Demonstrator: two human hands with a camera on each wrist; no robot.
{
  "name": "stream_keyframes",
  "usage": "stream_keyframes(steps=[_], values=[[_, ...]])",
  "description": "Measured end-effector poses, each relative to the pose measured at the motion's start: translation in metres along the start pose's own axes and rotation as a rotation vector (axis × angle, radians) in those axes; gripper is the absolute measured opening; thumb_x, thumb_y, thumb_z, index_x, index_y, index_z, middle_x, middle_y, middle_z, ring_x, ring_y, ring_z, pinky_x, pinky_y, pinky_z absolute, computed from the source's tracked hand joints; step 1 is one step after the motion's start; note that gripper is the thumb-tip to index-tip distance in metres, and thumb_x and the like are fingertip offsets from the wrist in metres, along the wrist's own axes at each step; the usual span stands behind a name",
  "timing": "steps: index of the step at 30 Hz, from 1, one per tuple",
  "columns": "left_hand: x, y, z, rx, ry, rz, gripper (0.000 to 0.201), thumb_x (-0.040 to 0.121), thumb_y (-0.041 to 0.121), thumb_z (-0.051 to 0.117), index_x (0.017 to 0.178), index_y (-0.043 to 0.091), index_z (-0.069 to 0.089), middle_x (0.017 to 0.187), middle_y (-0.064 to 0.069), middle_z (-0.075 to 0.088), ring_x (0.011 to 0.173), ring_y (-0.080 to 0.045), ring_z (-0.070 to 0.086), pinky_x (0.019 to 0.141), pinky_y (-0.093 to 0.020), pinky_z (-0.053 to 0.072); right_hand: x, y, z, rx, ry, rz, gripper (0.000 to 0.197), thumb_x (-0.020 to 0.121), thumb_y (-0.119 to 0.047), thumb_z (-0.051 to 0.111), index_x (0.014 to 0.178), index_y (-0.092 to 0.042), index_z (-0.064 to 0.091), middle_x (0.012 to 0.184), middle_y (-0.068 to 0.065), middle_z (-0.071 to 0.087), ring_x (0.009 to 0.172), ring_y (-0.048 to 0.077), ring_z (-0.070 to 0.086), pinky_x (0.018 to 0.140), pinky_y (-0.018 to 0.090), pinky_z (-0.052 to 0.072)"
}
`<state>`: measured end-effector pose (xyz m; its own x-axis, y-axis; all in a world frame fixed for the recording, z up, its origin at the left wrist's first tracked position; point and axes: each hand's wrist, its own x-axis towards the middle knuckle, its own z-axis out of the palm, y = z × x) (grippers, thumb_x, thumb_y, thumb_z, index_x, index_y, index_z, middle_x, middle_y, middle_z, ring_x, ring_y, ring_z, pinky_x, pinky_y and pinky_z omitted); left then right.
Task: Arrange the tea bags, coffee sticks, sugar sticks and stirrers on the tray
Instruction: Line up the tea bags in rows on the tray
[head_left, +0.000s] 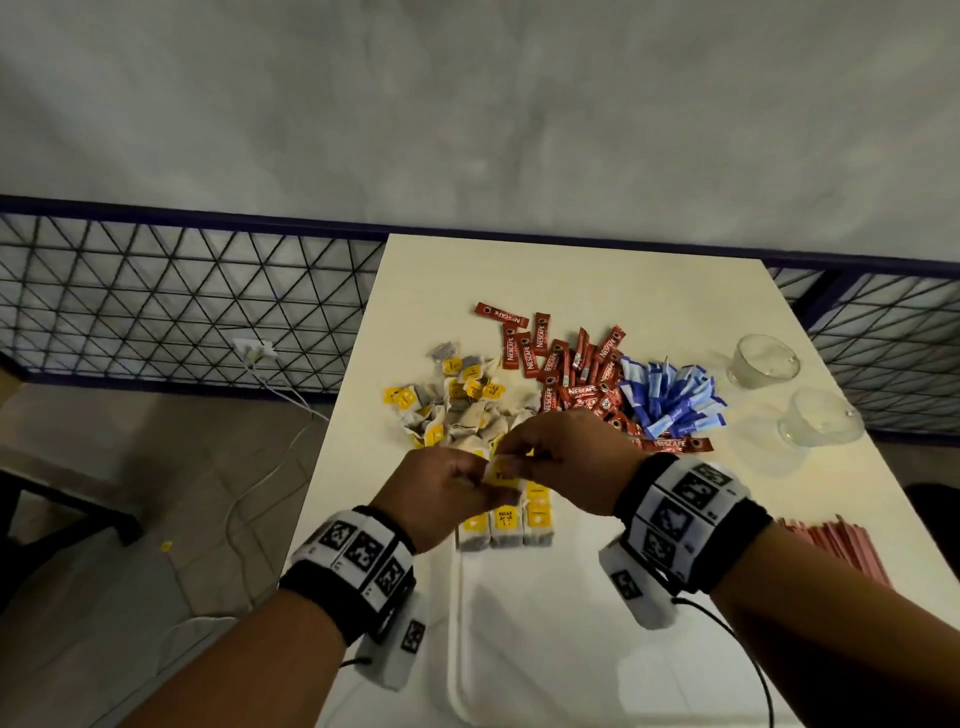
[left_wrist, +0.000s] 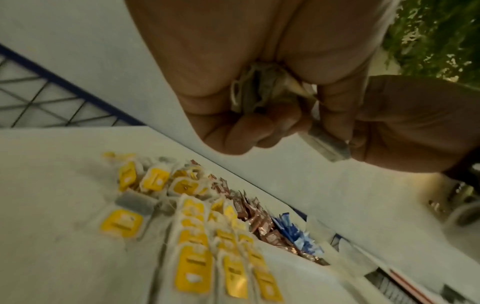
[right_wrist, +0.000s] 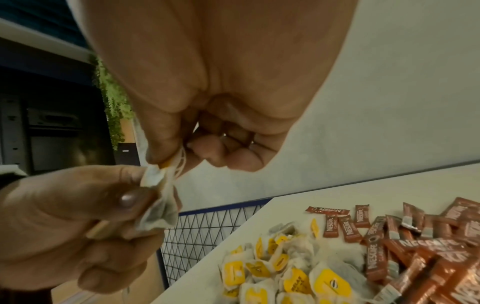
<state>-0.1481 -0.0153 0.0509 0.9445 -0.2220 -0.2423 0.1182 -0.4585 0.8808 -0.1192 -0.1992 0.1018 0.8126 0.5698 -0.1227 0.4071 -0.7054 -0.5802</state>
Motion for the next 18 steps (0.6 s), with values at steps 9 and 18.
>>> stream_keyframes(steps=[9, 18], values=[[-0.007, -0.011, 0.048, -0.053, 0.074, -0.144, 0.009, 0.077, 0.032, 0.078, 0.075, 0.025, 0.072, 0.049, 0.014, 0.055, 0.048, 0.001, 0.047, 0.047, -0.014, 0.035, -0.023, 0.051, 0.036, 0.179, -0.047, 0.239, 0.007, 0.095, -0.027, 0.054, 0.093, -0.024, 0.061, 0.072, -0.010, 0.057, 0.075, 0.018, 0.061, 0.074, 0.031, 0.049], [-0.031, -0.054, 0.046, 0.077, 0.134, -0.314, 0.011, 0.079, 0.034, 0.076, 0.083, 0.025, 0.071, 0.060, 0.015, 0.058, 0.050, 0.003, 0.047, 0.049, -0.013, 0.036, -0.026, 0.086, 0.087, 0.172, -0.153, 0.463, 0.021, 0.096, -0.023, 0.045, 0.112, -0.021, 0.058, 0.087, 0.002, 0.061, 0.079, 0.020, 0.058, 0.071, 0.027, 0.045]])
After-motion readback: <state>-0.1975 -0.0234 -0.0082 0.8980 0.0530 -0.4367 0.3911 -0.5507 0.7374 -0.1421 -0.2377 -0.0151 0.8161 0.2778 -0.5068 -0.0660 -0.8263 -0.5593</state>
